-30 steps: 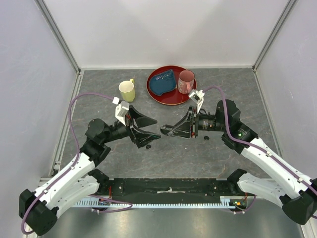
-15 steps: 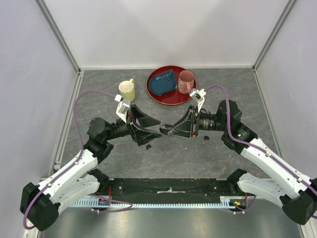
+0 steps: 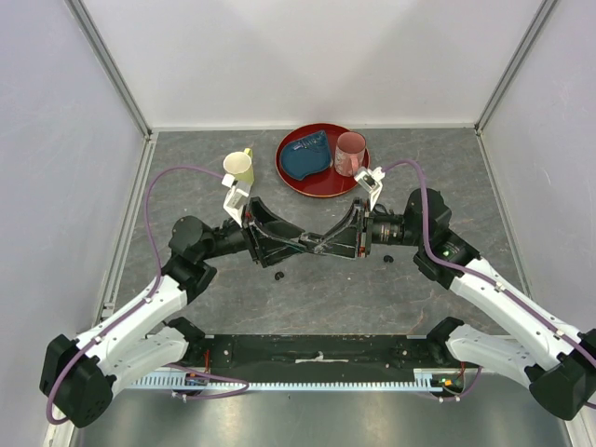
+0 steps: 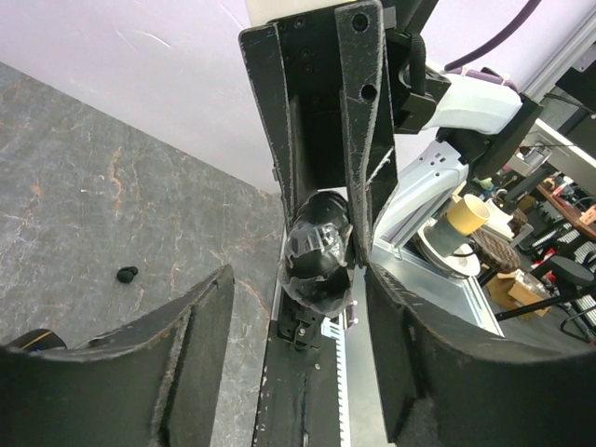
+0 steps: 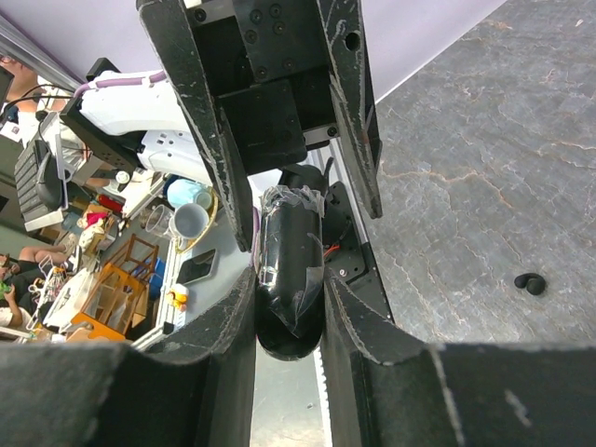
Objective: Insert the wireless bluetooth earbuds into the charging case
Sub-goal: Adjust the charging case.
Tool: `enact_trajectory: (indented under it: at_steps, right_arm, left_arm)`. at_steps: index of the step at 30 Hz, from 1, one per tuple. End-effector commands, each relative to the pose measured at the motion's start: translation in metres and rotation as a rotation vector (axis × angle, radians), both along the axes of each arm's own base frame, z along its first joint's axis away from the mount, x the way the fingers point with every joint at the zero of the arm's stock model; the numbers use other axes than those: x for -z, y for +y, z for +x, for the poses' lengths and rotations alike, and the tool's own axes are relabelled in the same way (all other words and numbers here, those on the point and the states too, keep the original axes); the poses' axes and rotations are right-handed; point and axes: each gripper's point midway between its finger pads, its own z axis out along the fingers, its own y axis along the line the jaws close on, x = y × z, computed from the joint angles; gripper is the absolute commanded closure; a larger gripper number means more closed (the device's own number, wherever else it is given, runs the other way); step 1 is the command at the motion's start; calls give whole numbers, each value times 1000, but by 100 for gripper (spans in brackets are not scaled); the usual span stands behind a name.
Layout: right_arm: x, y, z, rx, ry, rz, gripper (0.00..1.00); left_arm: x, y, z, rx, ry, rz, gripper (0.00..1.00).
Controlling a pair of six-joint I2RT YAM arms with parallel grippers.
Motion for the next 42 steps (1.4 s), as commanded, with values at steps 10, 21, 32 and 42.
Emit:
enact_trajectory:
  at_steps: [10, 21, 32, 42]
  right_arm:
    - [-4, 2, 3, 1, -17, 33, 99]
    - [0, 4, 4, 1, -5, 31, 98]
    - [1, 3, 6, 13, -4, 34, 98]
    - [-1, 3, 8, 27, -13, 43, 94]
  left_arm:
    - [-19, -4, -5, 43, -13, -33, 41]
    - [-21, -7, -7, 53, -21, -33, 48]
    - [-15, -14, -9, 86, 0, -15, 58]
    - [-13, -19, -12, 111, -4, -4, 98]
